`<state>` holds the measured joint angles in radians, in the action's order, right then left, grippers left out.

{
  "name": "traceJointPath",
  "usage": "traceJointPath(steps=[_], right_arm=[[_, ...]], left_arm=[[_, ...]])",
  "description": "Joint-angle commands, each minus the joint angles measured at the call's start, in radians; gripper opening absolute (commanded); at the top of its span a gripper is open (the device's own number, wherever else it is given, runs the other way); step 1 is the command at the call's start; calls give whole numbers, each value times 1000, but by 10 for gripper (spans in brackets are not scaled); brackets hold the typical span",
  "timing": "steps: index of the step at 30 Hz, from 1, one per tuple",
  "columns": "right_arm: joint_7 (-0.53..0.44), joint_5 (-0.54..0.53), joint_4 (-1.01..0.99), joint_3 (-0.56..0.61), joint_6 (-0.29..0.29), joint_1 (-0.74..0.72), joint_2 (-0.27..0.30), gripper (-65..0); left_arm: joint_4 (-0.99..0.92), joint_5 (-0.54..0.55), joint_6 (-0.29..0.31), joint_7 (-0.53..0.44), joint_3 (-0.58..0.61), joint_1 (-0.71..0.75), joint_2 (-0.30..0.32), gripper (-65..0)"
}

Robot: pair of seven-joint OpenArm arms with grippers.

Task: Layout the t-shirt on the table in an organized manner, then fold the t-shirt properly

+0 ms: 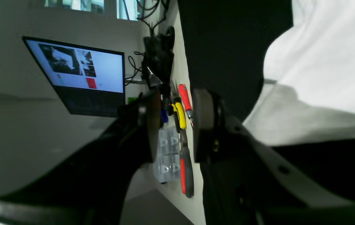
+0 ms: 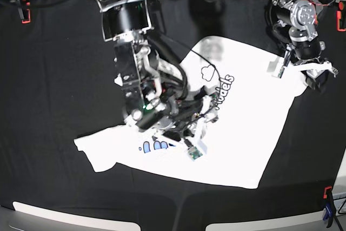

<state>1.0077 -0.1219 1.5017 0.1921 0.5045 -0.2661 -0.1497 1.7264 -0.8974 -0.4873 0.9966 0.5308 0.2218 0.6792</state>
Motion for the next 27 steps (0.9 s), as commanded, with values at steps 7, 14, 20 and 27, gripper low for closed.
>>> traceJointPath(steps=[7,14,20,27], right_arm=[[119,-200,218,-129,97,8,-7,-282],[118,-219,311,-163,147,152,135,-282],[84,-164,311,-210,155,272,240,-282],[-2,-8,262,-224,133,346,246,-296]], left_arm=[[16,10,-33,-3,-6,-9,14,-484],[16,144,-32,-3,-6,-9,14,-484],[16,158,-32,-3,-6,-9,14,-484],[16,164,2,20,-6,-9,14,-484]])
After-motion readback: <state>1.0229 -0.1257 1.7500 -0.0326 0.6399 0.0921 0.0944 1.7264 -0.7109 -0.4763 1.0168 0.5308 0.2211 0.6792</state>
